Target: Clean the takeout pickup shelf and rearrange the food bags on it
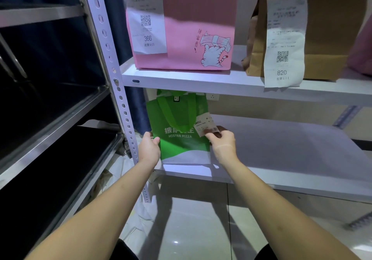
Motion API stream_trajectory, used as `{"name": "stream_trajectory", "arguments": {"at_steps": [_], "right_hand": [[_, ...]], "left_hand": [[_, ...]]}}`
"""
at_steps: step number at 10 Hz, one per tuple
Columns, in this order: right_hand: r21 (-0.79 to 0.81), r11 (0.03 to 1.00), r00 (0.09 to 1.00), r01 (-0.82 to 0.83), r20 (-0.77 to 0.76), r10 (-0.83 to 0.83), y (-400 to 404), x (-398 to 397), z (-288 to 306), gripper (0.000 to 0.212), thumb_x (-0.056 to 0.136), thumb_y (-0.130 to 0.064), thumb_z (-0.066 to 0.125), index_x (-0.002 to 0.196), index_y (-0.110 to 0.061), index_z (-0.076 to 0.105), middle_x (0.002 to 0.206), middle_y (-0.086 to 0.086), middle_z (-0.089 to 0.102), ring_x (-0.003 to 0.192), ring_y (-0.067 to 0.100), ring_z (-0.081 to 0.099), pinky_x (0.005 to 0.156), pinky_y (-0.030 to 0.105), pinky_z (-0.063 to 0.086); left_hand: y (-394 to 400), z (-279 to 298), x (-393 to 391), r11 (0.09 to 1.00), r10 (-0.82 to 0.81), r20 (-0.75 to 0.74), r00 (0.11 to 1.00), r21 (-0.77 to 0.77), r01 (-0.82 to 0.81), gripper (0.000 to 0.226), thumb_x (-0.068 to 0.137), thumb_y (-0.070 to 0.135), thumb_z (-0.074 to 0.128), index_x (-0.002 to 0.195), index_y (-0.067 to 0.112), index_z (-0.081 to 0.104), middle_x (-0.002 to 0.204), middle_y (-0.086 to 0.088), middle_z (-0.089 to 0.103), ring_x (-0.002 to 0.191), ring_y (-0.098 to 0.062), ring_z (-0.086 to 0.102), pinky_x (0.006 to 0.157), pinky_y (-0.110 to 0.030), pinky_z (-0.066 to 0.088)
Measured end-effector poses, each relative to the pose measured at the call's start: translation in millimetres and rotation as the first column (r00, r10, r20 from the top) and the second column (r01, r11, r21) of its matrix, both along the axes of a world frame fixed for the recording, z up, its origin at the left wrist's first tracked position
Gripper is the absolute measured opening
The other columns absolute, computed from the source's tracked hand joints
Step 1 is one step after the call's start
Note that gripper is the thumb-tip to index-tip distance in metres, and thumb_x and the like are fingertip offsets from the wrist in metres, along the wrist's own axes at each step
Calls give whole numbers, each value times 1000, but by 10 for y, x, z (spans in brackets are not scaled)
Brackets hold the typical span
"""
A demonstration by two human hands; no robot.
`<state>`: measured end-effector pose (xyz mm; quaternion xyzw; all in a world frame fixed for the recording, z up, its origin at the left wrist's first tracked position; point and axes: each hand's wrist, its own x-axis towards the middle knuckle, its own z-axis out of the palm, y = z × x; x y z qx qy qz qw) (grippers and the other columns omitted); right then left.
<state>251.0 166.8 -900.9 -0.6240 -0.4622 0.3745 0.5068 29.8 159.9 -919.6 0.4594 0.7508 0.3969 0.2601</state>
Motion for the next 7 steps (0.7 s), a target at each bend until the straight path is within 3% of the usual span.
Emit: {"name": "stream_trajectory", "arguments": {"at_steps": [1,2,4,5,7], "right_hand": [[31,1000,1000,-5,-5,5,-41,5,-6,4,90,-22,75,94,-21,75,86,-6,77,87,17,70,78,31,56],[42,999,1000,-3,-23,4,-88,16,-12,11,90,-25,78,99,-19,76,90,-4,78,90,16,71,82,34,58],[43,999,1000,-2,-20,3,-247,75,-18,16,92,-30,77,104,-20,71,99,-4,75,94,10,69,84,27,54],[46,999,999,14,-32,-13,-357,105,-9,17,93,-30,76,107,-20,71,101,-6,74,94,5,66,81,22,53],[-8,999,998,50,-44,-50,-433,242,-52,11,95,-30,73,100,-20,73,95,-4,74,93,14,68,88,39,61]], "left_hand": [[-46,26,-5,1000,4,23,1000,16,-4,32,109,19,47,135,2,48,117,-13,61,101,-31,53,84,-34,35],[-93,38,11,1000,9,49,999,29,-10,35,108,20,48,140,4,46,128,-15,63,110,-30,56,88,-34,36],[-224,14,79,999,44,147,988,26,-48,39,107,17,52,143,6,43,137,-16,60,124,-32,56,103,-40,41],[-300,-27,146,999,40,148,988,-8,-40,36,107,16,50,141,6,45,134,-15,60,124,-32,56,98,-35,39],[-412,-1,380,998,41,67,997,-48,-38,40,108,18,49,145,5,42,140,-16,55,125,-35,54,95,-40,40]]}}
